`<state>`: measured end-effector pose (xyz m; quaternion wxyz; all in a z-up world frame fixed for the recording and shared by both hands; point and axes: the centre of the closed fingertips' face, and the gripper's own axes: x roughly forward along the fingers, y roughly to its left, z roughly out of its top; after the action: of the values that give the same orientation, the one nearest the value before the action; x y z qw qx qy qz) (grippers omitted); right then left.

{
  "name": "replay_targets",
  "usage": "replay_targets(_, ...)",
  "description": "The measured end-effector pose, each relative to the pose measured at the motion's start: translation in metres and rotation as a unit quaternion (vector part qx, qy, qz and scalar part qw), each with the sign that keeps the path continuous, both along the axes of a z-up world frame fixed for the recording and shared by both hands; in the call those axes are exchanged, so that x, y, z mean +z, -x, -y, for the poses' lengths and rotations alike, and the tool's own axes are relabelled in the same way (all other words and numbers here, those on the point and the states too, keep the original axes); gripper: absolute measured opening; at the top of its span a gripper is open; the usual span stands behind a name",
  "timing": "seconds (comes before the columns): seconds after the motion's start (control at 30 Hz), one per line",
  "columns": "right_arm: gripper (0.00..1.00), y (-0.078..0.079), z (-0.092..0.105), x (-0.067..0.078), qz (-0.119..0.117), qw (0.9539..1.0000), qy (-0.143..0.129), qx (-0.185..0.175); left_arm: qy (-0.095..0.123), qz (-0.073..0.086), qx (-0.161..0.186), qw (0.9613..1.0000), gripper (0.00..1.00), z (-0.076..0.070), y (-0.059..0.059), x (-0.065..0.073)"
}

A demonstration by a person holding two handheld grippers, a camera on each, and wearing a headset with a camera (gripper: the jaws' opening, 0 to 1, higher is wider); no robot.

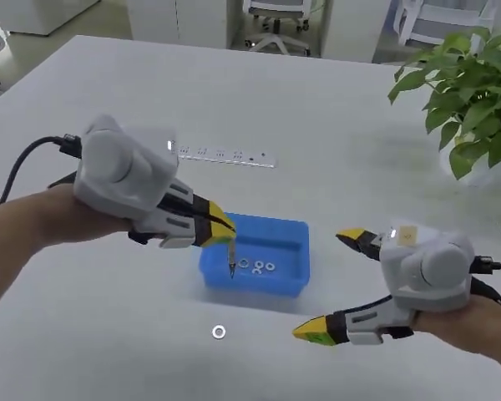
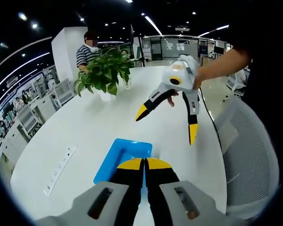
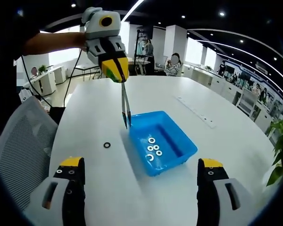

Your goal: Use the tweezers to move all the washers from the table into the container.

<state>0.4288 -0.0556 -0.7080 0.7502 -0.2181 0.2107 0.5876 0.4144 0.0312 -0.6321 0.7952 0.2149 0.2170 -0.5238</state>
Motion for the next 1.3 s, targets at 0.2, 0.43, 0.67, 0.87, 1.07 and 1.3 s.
replay_targets(0.2, 1.00, 0.004, -0.001, -0.001, -0.002, 1.0000, 0.001, 0.003, -0.001, -0.002, 0.001, 1.0000, 0.05, -0.002, 0.006, -0.001)
replay_targets(0.43, 0.99, 0.008, -0.004, 0.000, 0.000, 1.0000, -0.001, 0.009, 0.000, -0.008, 0.004, 1.0000, 0.05, -0.003, 0.015, -0.009)
replay_targets(0.67, 0.98, 0.013, -0.005, -0.004, -0.001, 0.9999, 0.001, 0.013, -0.004, -0.008, 0.001, 1.0000, 0.05, -0.003, 0.023, -0.019)
replay_targets(0.87, 0.98, 0.016, -0.004, -0.008, -0.005, 0.9999, 0.005, 0.015, -0.005, -0.012, 0.001, 0.9999, 0.05, -0.003, 0.028, -0.027)
replay_targets(1.07, 0.98, 0.018, -0.001, -0.010, -0.006, 0.9998, 0.010, 0.014, -0.005, -0.016, 0.001, 0.9999, 0.05, -0.003, 0.035, -0.037)
replay_targets(1.3, 0.97, 0.022, 0.001, -0.014, -0.011, 0.9998, 0.013, 0.012, -0.006, -0.025, 0.002, 0.9997, 0.05, -0.005, 0.039, -0.046)
